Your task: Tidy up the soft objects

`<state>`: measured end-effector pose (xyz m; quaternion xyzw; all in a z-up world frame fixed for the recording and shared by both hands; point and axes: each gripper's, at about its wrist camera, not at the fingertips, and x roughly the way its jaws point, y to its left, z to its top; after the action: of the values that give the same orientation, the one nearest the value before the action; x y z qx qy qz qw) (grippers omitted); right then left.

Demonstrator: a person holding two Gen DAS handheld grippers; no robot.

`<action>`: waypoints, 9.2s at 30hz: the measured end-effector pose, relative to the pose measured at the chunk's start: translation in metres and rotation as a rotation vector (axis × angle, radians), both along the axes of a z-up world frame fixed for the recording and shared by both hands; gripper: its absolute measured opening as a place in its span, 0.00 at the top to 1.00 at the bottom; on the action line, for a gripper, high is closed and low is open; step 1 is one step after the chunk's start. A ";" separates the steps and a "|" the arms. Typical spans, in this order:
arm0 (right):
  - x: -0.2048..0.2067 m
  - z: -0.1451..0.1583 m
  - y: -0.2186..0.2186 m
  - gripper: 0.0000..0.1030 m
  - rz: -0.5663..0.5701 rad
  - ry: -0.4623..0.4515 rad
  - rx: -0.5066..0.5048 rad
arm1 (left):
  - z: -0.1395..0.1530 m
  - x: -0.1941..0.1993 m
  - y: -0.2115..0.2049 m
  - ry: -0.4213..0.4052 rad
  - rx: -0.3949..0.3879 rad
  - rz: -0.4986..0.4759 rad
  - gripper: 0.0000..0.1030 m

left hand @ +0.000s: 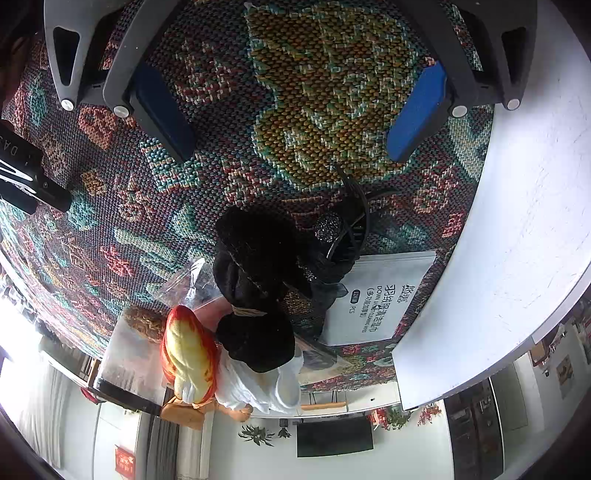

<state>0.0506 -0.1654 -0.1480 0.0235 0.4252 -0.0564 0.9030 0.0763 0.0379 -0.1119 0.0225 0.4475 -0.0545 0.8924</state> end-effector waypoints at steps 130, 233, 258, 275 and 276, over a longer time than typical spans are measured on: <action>0.004 0.005 -0.048 0.21 0.042 -0.024 0.244 | 0.021 0.007 0.009 -0.014 0.046 -0.077 0.00; 0.023 0.005 -0.005 0.15 0.092 0.031 0.040 | 0.004 0.005 0.020 0.003 0.000 0.015 0.00; -0.014 0.052 0.028 0.78 0.358 0.069 0.194 | 0.004 0.004 0.022 0.002 -0.002 0.016 0.00; 0.056 0.071 -0.137 0.77 -0.044 -0.279 0.568 | 0.004 0.005 0.021 0.002 -0.002 0.015 0.00; 0.069 0.061 -0.145 0.71 -0.055 -0.267 0.646 | 0.004 0.005 0.021 0.002 -0.002 0.015 0.00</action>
<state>0.1197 -0.3102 -0.0868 0.3265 0.2985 0.0601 0.8948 0.0810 0.0589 -0.1082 0.0183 0.4486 -0.0480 0.8922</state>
